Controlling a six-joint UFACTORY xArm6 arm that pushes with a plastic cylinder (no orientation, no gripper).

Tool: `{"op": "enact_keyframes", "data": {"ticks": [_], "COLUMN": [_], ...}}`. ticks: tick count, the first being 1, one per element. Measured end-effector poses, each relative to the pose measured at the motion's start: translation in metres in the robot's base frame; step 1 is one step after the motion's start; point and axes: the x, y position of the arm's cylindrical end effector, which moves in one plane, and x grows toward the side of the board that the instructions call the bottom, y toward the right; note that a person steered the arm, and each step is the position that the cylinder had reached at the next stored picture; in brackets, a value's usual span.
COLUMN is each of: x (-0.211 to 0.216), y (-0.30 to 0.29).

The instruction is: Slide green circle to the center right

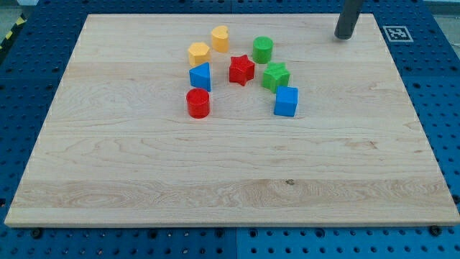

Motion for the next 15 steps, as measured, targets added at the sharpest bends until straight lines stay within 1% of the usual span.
{"op": "enact_keyframes", "data": {"ticks": [5,6,7,8,9,10,11,12,14,15], "x": [0.001,-0.001,-0.005,-0.004,-0.004,-0.004,0.005,0.023,0.040,0.047], "y": [0.000,-0.034,-0.102,-0.110,-0.137,-0.181,-0.186,-0.186,-0.186,-0.175]}}
